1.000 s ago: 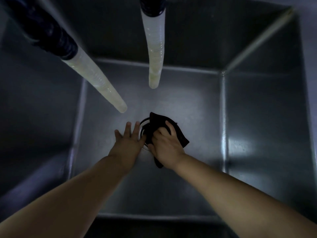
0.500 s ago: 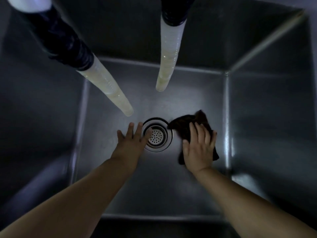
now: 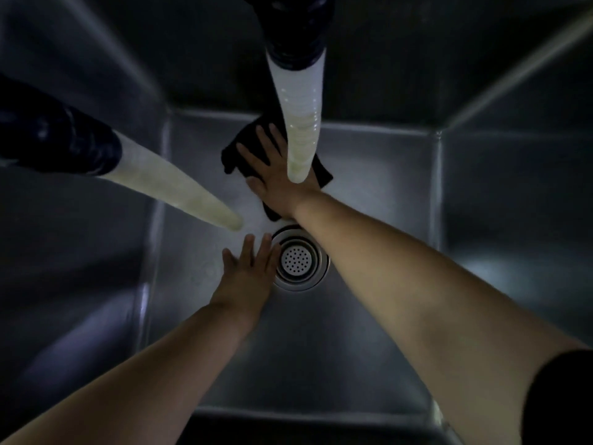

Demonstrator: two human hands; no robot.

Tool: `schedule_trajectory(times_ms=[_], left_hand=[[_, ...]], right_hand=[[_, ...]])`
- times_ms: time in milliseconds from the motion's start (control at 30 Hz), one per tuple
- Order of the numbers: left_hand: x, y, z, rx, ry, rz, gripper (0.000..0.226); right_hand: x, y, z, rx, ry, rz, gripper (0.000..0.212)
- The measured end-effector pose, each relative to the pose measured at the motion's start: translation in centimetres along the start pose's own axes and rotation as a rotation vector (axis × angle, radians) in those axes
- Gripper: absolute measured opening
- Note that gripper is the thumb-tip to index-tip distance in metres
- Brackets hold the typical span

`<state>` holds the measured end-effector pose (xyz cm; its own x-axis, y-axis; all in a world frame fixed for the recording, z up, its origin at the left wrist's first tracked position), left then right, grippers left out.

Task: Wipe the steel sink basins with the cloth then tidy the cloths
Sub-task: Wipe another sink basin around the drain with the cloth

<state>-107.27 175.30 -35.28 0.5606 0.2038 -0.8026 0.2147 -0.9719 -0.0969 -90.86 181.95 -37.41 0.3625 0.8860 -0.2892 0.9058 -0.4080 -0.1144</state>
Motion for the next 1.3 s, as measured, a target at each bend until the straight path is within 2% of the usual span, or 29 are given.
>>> schedule_trajectory(times_ms=[100,167,300,433,533,700,1000,1133,1233,1300], left_hand=[[0.1,0.1,-0.2,0.031,0.028,-0.004,0.096],[0.0,0.2,-0.3,0.032,0.03,-0.002,0.095],[-0.1,0.1,-0.3,0.038,0.026,-0.007,0.101],[-0.1,0.1,-0.1,0.038,0.017,-0.016,0.109],[-0.1,0.2,0.0,0.052,0.027,-0.012,0.111],[0.0,0.2,0.2,0.042,0.024,-0.012,0.117],[-0.9,-0.3,0.1,0.025,0.057,0.04,0.13],[-1.5,-0.8,0.5,0.004,0.105,0.066,0.129],[-2.5,-1.7,0.7,-0.058,0.154,0.095,0.119],[-3.5,-2.7,0.9,-0.101,0.197,0.083,0.11]], right_hand=[[0.1,1.6,-1.3,-0.036,-0.005,-0.109,0.063],[-0.8,3.7,-1.9,-0.01,0.055,-0.072,0.061],[-3.9,9.4,-0.7,-0.054,0.109,0.121,0.06],[-9.1,16.7,-0.5,-0.071,0.132,0.399,0.063],[-10.3,18.2,-0.2,-0.052,0.14,0.503,0.063],[-12.9,16.3,1.2,0.034,0.155,0.619,0.064],[-26.0,7.2,5.8,0.091,0.103,0.73,0.066],[-31.3,0.8,8.4,0.18,0.039,0.927,0.068],[-30.5,-3.1,9.1,0.299,-0.009,1.129,0.077],[-28.6,-3.2,8.3,0.318,0.011,1.198,0.081]])
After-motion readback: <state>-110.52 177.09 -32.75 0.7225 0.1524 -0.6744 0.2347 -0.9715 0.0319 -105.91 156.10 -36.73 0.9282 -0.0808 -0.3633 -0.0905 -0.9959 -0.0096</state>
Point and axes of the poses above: each hand's wrist, its own x-axis towards the middle knuckle, its own z-axis out of the palm, y = z × x, the point moved 6 cm from there along x, towards the middle knuckle
